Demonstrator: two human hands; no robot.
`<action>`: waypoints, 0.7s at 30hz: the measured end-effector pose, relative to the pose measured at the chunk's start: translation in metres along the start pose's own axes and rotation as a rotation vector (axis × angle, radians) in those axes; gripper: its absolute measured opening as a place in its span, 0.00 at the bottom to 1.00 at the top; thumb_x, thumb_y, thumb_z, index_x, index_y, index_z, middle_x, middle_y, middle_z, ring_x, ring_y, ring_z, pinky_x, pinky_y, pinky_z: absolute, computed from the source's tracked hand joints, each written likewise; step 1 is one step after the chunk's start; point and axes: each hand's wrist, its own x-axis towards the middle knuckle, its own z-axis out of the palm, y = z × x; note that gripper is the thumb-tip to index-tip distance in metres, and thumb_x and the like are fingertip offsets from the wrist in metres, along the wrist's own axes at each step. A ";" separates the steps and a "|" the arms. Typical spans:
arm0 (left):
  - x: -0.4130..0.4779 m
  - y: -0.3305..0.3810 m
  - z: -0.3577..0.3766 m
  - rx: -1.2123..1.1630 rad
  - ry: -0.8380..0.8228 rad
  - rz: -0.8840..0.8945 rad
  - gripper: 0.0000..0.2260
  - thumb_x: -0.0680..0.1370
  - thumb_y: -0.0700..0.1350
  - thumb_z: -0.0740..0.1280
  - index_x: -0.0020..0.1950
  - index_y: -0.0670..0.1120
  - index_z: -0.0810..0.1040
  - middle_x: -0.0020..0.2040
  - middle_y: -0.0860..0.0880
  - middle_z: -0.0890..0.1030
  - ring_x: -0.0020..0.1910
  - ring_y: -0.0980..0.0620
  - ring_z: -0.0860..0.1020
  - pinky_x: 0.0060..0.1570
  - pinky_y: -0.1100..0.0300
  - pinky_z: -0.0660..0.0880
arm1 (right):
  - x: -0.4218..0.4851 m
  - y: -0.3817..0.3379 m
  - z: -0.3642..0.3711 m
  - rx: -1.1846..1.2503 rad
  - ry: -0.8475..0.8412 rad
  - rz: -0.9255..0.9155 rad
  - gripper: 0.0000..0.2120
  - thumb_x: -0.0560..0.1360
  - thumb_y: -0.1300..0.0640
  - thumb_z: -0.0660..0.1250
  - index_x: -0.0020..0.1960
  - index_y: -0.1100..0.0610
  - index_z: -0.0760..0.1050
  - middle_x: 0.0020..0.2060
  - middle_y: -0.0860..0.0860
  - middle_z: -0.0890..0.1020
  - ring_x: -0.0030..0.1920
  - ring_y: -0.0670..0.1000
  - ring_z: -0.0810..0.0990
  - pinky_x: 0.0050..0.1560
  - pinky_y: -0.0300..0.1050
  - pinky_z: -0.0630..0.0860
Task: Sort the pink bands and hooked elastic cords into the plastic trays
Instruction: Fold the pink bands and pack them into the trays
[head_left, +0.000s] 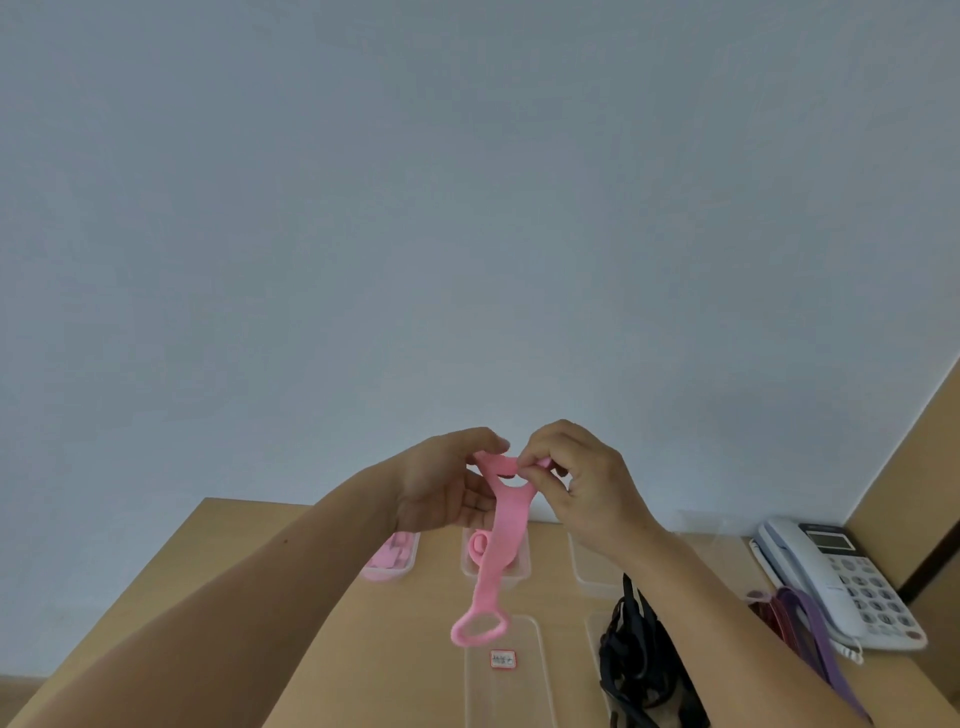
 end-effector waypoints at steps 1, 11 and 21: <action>0.001 0.000 0.000 0.000 0.003 -0.003 0.11 0.77 0.45 0.67 0.54 0.38 0.77 0.46 0.38 0.81 0.40 0.42 0.81 0.41 0.54 0.80 | 0.000 -0.001 0.001 -0.016 0.000 -0.017 0.04 0.75 0.64 0.71 0.43 0.57 0.81 0.41 0.43 0.77 0.41 0.42 0.74 0.44 0.32 0.69; -0.002 0.003 -0.002 0.033 0.024 0.138 0.05 0.75 0.31 0.68 0.49 0.39 0.80 0.40 0.42 0.83 0.38 0.47 0.83 0.37 0.58 0.80 | 0.003 0.006 0.003 0.225 -0.032 0.205 0.06 0.72 0.61 0.75 0.45 0.51 0.81 0.42 0.44 0.80 0.42 0.48 0.79 0.39 0.38 0.73; 0.004 -0.003 -0.002 0.345 0.203 0.449 0.13 0.75 0.32 0.70 0.58 0.42 0.76 0.50 0.41 0.79 0.43 0.48 0.83 0.46 0.57 0.81 | 0.016 0.002 0.003 0.500 -0.126 0.678 0.04 0.75 0.58 0.71 0.48 0.57 0.79 0.35 0.53 0.85 0.33 0.53 0.83 0.33 0.44 0.77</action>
